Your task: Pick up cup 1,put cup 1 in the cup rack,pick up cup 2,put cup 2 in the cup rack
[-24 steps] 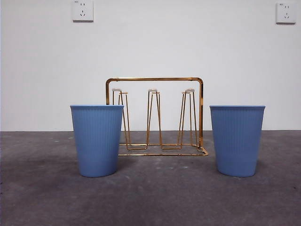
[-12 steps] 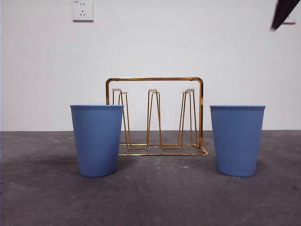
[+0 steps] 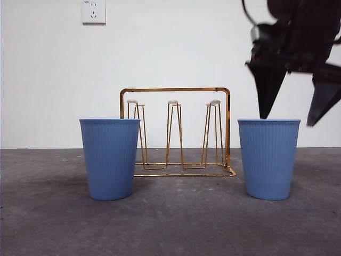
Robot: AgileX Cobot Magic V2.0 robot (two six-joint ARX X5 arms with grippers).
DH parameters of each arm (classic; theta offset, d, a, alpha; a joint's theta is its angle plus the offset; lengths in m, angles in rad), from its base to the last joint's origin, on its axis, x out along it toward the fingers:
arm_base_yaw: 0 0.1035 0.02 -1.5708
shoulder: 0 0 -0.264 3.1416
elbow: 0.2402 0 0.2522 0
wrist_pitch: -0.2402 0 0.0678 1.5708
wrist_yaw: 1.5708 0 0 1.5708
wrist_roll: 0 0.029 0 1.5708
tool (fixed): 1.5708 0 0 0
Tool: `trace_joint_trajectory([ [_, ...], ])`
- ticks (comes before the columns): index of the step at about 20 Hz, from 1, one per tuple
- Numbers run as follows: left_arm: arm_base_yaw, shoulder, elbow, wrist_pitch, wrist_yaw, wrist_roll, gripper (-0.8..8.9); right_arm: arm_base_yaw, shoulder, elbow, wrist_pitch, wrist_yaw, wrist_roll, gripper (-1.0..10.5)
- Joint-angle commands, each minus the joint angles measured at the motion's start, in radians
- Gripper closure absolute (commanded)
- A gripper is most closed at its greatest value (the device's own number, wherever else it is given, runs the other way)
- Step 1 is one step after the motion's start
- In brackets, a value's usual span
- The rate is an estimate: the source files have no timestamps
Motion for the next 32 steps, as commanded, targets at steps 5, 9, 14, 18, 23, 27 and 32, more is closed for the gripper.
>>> trace_joint_trajectory([
  [5,-0.003,0.006,0.001,0.012,0.005,-0.021,0.9,0.008,0.089,0.001,0.005,0.001,0.011,8.5],
  [9,-0.003,0.007,0.001,0.013,0.0,-0.044,0.9,0.008,0.093,0.001,0.023,0.0,0.0,9.2],
  [14,-0.026,0.019,0.001,0.013,0.002,-0.073,0.9,0.008,0.09,0.002,0.016,-0.04,-0.036,9.6],
  [18,-0.076,0.043,0.001,0.103,0.001,-0.109,0.9,0.007,-0.011,0.005,-0.025,-0.04,-0.075,9.6],
  [23,-0.16,0.08,0.001,0.575,-0.04,-0.426,0.9,0.006,-0.366,0.022,0.062,-0.119,-0.03,9.6],
  [27,-0.276,0.144,0.001,0.916,-0.257,-0.586,0.9,0.007,-0.677,0.027,0.3,-0.145,0.057,9.6],
  [32,-0.413,0.29,0.001,1.39,-0.473,-0.8,0.9,0.007,-0.855,0.027,0.491,-0.145,0.056,9.6],
])
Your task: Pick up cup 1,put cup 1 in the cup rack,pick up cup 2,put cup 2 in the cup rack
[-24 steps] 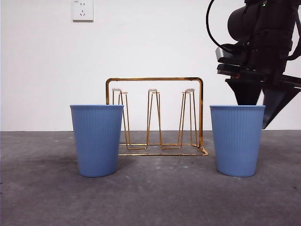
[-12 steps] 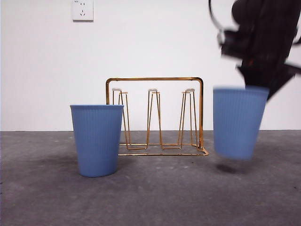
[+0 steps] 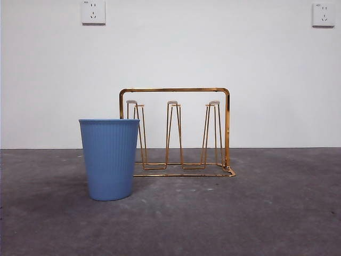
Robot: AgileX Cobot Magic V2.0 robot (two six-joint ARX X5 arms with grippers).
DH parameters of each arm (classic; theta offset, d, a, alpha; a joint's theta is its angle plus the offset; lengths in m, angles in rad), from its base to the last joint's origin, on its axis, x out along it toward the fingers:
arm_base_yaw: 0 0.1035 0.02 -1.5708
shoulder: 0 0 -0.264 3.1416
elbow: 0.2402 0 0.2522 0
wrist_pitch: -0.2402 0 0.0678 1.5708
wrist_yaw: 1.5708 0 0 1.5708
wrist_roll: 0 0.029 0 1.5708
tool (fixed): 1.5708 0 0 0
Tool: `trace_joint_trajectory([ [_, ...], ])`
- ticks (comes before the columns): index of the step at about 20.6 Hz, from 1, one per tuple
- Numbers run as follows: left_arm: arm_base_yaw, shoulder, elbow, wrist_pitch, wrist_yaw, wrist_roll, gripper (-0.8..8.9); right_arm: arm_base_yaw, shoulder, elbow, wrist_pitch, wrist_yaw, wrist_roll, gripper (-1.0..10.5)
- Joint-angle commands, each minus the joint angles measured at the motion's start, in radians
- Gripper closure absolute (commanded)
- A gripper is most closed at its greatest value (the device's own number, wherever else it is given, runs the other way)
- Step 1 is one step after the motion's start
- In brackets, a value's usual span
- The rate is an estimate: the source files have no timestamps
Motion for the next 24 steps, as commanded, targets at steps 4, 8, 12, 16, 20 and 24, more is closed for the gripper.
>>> trace_joint_trajectory([
  [4,-0.08,0.144,0.001,0.432,-0.166,-0.265,0.9,0.001,-0.02,-0.008,0.083,-0.028,0.016,9.6],
  [8,-0.113,0.203,0.001,0.547,-0.246,-0.314,0.9,0.001,-0.011,-0.008,0.096,-0.069,0.031,9.6],
  [12,-0.132,0.229,0.001,0.562,-0.318,-0.311,0.9,0.002,0.004,-0.008,0.139,-0.116,0.052,9.6],
  [16,-0.147,0.236,0.002,0.575,-0.367,-0.3,0.9,0.002,0.028,-0.008,0.16,-0.117,0.075,9.6],
  [20,-0.148,0.236,0.013,0.58,-0.385,-0.29,0.9,0.003,0.063,-0.008,0.174,-0.139,0.095,9.6],
  [24,-0.148,0.237,0.037,0.578,-0.386,-0.274,0.9,0.044,0.106,-0.008,0.205,-0.143,0.106,9.6],
])
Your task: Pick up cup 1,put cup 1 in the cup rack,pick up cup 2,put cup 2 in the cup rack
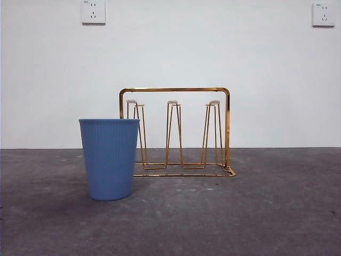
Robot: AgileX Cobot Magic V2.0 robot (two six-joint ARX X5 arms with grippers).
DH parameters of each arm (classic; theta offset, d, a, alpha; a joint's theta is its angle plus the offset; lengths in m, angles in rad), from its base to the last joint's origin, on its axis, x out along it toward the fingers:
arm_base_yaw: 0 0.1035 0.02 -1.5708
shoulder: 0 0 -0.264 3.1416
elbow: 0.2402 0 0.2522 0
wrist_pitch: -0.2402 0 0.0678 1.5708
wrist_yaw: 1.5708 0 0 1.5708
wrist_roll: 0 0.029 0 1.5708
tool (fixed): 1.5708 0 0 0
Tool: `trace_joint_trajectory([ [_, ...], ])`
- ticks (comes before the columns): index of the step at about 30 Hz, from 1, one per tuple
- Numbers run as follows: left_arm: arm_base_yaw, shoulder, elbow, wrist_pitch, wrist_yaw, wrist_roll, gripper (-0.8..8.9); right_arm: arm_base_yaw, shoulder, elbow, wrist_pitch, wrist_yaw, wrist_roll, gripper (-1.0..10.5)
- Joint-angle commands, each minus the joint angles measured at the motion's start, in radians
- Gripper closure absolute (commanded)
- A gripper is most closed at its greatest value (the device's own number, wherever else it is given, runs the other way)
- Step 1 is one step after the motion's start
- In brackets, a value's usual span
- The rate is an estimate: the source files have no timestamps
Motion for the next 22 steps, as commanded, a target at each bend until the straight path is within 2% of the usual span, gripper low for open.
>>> trace_joint_trajectory([
  [1,-0.003,0.005,0.023,0.007,-0.003,0.029,0.9,0.042,0.025,-0.006,0.036,-0.003,0.031,9.6],
  [9,-0.003,0.005,0.04,-0.04,-0.003,0.047,0.9,0.202,0.074,-0.006,0.065,0.068,0.003,9.6],
  [15,-0.003,0.005,0.04,-0.039,-0.003,0.05,1.0,0.257,0.089,-0.006,0.055,0.148,-0.034,9.6],
  [16,-0.003,0.005,0.04,-0.039,-0.003,0.05,1.19,0.257,0.09,-0.006,0.055,0.148,-0.034,9.6],
  [22,-0.003,0.005,0.04,-0.031,-0.007,0.05,4.26,0.257,0.09,-0.006,0.054,0.174,-0.048,9.6],
])
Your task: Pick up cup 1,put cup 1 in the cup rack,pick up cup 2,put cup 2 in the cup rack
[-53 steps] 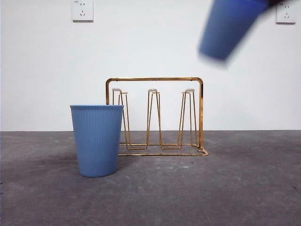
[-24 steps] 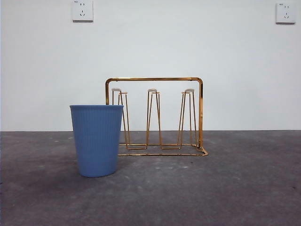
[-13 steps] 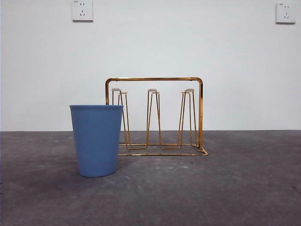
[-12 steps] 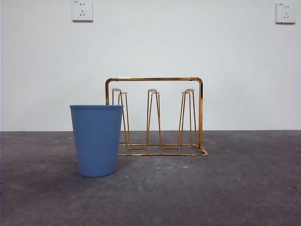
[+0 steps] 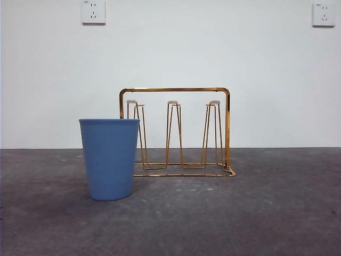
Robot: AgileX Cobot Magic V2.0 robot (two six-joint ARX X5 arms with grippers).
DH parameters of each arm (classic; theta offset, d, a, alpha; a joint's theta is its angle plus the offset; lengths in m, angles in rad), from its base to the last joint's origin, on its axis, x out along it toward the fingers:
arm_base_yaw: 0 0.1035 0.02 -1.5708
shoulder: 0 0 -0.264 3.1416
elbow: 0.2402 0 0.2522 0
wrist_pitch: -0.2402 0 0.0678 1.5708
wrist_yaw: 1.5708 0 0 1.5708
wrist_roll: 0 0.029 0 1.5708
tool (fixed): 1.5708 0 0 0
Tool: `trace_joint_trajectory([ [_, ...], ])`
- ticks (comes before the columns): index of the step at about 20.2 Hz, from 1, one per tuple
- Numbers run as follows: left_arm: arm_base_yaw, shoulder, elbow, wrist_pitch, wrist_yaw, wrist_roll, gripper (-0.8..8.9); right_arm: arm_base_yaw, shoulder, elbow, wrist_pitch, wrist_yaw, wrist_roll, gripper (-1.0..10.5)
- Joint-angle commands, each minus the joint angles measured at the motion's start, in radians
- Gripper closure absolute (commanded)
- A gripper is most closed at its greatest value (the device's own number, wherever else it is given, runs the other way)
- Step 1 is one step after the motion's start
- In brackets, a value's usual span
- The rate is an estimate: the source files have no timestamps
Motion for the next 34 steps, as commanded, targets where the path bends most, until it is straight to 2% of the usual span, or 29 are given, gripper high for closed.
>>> trace_joint_trajectory([
  [1,-0.002,0.005,0.001,0.011,-0.004,0.016,4.65,0.002,-0.002,-0.004,0.012,0.007,-0.01,9.6],
  [6,-0.002,0.005,0.001,0.012,-0.024,0.017,7.09,0.002,0.001,-0.004,-0.012,0.023,-0.018,9.6],
  [11,-0.002,0.005,0.001,0.011,-0.026,0.02,8.26,0.002,0.003,-0.004,-0.042,0.023,-0.032,9.6],
  [21,-0.002,0.005,0.001,-0.012,-0.025,0.087,8.21,0.001,0.004,-0.004,-0.145,0.024,-0.039,9.3],
  [24,0.001,0.005,0.001,-0.059,-0.02,0.119,8.21,0.001,-0.005,-0.004,-0.183,0.023,-0.043,7.6],
  [28,0.013,0.005,0.001,-0.092,-0.014,0.125,8.21,0.001,-0.03,-0.004,-0.244,0.03,-0.061,7.2],
  [34,0.054,0.003,0.001,-0.096,0.037,0.126,8.21,0.001,-0.089,-0.004,-0.424,0.129,-0.092,7.2],
])
